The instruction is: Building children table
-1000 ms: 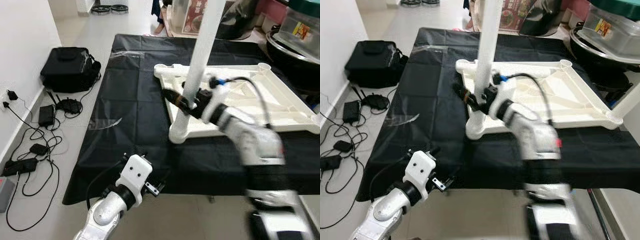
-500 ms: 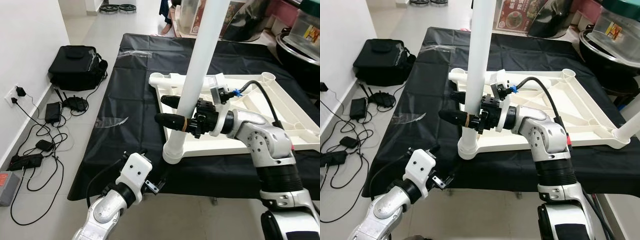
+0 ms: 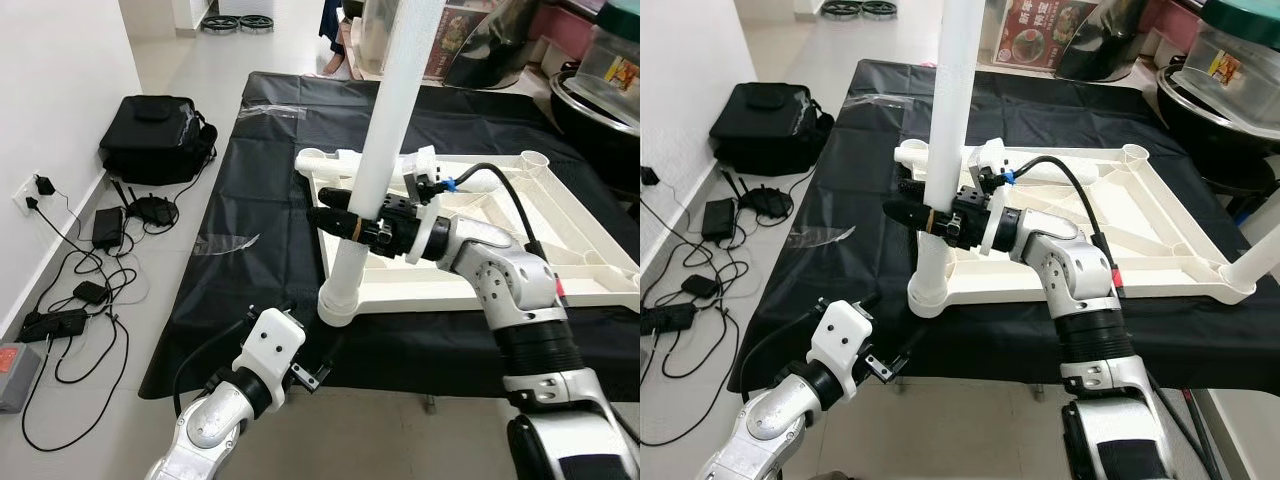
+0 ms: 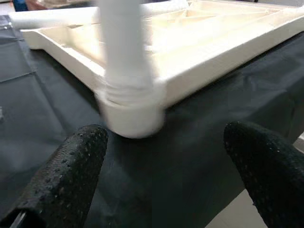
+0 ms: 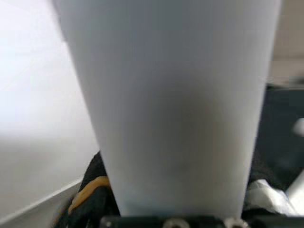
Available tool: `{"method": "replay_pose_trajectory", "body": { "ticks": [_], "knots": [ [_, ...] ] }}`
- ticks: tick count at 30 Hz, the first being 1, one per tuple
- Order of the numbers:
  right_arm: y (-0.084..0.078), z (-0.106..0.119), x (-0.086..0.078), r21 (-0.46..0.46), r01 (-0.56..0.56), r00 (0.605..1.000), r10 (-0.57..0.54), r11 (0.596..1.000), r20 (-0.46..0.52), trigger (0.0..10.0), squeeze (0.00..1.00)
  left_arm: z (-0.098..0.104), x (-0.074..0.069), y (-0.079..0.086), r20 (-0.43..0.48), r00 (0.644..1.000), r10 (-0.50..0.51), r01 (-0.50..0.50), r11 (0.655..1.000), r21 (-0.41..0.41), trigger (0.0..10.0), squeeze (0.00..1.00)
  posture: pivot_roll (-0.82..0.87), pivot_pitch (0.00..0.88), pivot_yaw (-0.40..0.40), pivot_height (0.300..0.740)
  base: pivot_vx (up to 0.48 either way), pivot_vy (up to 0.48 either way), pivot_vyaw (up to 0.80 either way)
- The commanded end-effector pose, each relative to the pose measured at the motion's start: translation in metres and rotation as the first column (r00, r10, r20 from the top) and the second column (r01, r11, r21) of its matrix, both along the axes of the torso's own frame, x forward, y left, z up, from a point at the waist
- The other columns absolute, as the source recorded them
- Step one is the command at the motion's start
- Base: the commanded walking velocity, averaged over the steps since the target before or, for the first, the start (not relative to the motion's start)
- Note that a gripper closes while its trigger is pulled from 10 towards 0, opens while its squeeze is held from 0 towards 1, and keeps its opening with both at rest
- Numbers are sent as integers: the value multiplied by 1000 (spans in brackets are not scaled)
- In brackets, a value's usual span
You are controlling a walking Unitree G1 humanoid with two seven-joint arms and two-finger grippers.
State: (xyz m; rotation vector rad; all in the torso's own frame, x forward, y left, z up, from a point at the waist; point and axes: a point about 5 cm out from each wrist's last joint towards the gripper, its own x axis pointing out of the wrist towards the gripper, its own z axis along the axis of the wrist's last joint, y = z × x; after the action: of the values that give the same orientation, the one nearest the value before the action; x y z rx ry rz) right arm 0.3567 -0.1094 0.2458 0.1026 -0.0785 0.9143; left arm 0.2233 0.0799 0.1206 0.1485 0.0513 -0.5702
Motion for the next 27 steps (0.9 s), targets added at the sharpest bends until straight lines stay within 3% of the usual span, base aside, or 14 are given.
{"method": "replay_pose_trajectory", "body": {
  "ticks": [1,2,3,5,6,11,12,16,17,20,21,22,24,27],
  "knots": [
    [-38,-12,22,22,468,881,-464,884,-96,0,0,-6,-2,0,-24,1000,4,-4,1000,5,10000,0,143,81,-89,740,0,0,0],
    [-38,-12,22,22,468,881,-464,884,-96,0,0,-6,-2,0,-24,1000,4,-4,1000,5,10000,0,143,81,-89,740,0,0,0],
    [-44,-14,25,13,583,809,-580,812,-98,0,0,-6,-2,0,-25,1000,3,-3,1000,5,10000,0,143,81,-89,740,0,0,0],
    [-71,-21,20,-2,861,505,-856,508,-111,0,0,-7,-2,0,-24,1000,-2,2,1000,8,10000,0,142,76,-89,740,0,0,0],
    [-78,-24,17,-4,904,423,-898,427,-118,0,0,-7,-2,0,-24,1000,-3,4,1000,9,10000,0,142,76,-89,740,0,0,0],
    [-68,-29,6,-24,946,319,-939,324,-129,0,0,-7,-2,0,-23,1000,-3,3,1000,11,10000,0,148,75,-90,740,0,0,0],
    [-49,-37,0,-47,941,323,-930,336,-178,1647,0,-7,-2,0,-23,1000,-2,3,1000,13,10000,0,149,71,-91,740,0,0,0],
    [-41,-40,0,-51,931,345,-916,362,-205,1647,0,-7,-2,0,-23,1000,-2,3,1000,13,10000,0,149,71,-91,740,0,0,0],
    [-25,-41,2,-38,895,424,-873,445,-241,10000,0,-8,-2,-1,-25,1000,-4,4,1000,13,10000,0,148,71,-89,740,0,0,0],
    [-14,-41,3,-27,866,476,-839,500,-264,10000,0,-8,-3,-1,-26,1000,-5,6,1000,13,10000,0,148,71,-89,740,0,0,0],
    [-2,-40,5,-8,810,564,-783,586,-264,10000,0,-8,-3,-1,-26,1000,-7,7,1000,12,10000,0,146,68,-93,740,0,0,0],
    [8,-38,6,14,747,645,-719,665,-259,10000,1000,-8,-3,-2,-26,1000,-7,8,1000,11,10000,0,146,67,-93,740,0,0,0],
    [8,-38,6,14,747,645,-719,665,-259,10000,1000,-8,-3,-2,-26,1000,-7,8,1000,11,10000,0,146,67,-93,740,0,0,0],
    [23,-25,5,158,405,896,-356,901,-267,10000,1000,-8,-3,-2,-27,1000,-5,6,1000,9,10000,0,146,68,-95,740,0,0,0]
  ]
}}
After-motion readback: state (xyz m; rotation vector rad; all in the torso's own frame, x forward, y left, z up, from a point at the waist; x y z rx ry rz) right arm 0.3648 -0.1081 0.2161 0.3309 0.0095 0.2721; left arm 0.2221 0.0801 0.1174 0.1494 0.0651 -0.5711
